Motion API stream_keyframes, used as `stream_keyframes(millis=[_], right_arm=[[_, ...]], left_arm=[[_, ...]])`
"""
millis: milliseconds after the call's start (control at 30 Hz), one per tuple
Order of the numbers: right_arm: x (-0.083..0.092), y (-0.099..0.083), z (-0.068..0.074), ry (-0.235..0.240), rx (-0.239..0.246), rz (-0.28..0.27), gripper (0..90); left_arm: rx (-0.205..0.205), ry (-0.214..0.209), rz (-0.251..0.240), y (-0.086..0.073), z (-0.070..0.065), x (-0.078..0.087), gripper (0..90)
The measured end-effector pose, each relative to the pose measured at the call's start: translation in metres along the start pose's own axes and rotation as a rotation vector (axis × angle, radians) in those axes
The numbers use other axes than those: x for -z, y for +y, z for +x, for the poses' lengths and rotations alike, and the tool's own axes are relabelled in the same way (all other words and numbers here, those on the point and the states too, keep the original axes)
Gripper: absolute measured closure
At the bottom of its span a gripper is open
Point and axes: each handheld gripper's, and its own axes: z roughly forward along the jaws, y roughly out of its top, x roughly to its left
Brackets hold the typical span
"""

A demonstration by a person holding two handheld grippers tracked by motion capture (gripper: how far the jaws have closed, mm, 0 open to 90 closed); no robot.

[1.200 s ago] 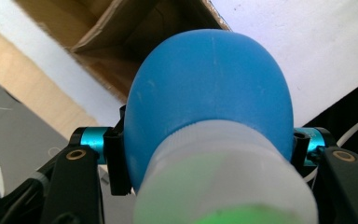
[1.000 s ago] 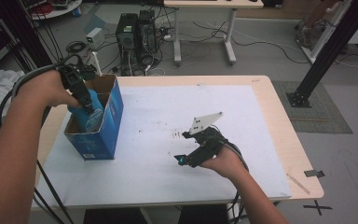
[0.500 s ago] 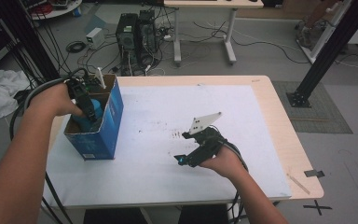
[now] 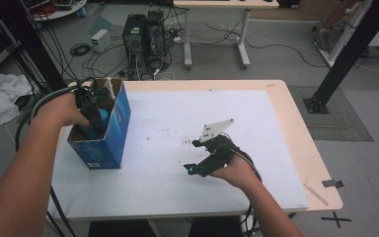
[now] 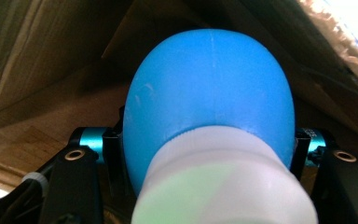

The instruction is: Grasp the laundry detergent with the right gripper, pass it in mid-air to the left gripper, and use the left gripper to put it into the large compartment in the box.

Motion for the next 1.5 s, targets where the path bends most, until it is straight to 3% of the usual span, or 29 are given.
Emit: stream_keyframes(millis=[900,1033,1200,1400,1500], right_arm=[[0.005,0.001,0.002,-0.004,0.003,-0.014,13.5],[0.006,0.001,0.002,-0.004,0.009,-0.018,13.5],[0.006,0.001,0.003,-0.004,0.009,-0.016,13.5],[0.005,0.003,0.004,-0.001,0.01,-0.02,13.5],[0.004,0.004,0.004,-0.002,0.016,-0.022,13.5]], left_arm=[[0.003,0.013,-0.046,-0.009,-0.006,0.026,29.6],[-0.008,0.04,-0.056,-0.012,-0.01,0.034,25.1],[-0.013,0.04,-0.058,-0.013,-0.012,0.036,25.0],[-0.004,0.051,-0.067,-0.018,-0.016,0.048,25.0],[-0.026,0.061,-0.094,-0.022,-0.022,0.06,24.9]])
